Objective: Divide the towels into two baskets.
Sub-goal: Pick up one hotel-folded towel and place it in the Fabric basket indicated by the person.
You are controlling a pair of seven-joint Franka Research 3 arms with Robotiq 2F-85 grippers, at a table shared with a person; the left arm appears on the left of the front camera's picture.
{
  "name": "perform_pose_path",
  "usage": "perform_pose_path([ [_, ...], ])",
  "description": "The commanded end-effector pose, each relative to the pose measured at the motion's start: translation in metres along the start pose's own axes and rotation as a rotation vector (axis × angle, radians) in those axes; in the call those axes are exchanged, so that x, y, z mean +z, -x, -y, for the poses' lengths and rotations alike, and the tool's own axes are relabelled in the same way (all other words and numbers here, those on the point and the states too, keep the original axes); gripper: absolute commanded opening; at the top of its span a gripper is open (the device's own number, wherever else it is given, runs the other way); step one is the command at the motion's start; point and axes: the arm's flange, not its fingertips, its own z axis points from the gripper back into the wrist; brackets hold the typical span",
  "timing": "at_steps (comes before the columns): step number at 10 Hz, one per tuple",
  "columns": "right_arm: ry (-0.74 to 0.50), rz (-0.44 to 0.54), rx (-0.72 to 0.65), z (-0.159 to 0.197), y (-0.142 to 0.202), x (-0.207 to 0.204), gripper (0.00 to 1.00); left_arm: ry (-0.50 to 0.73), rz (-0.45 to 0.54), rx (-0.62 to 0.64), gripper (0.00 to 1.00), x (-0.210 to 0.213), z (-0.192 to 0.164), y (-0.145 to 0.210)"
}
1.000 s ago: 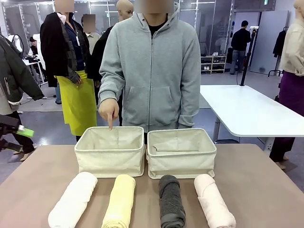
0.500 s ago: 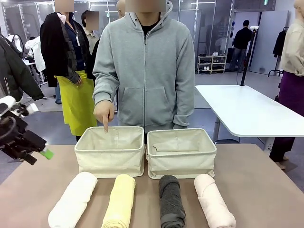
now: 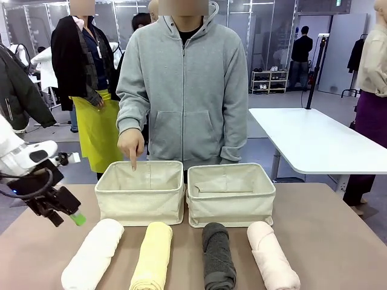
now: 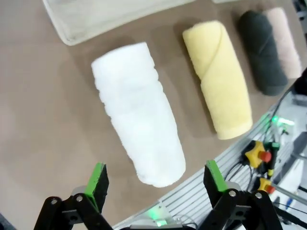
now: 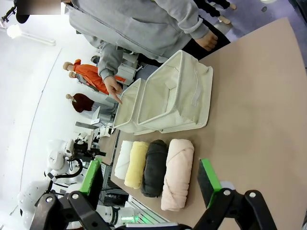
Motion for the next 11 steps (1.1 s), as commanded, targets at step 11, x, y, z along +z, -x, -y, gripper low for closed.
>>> perform_pose_path([
  [11, -0.012, 0.009, 0.008, -0.003, 0.0, 0.002, 1.0, -0.158, -0.067, 0.186, 1.0, -0.099, 0.012, 0.01],
])
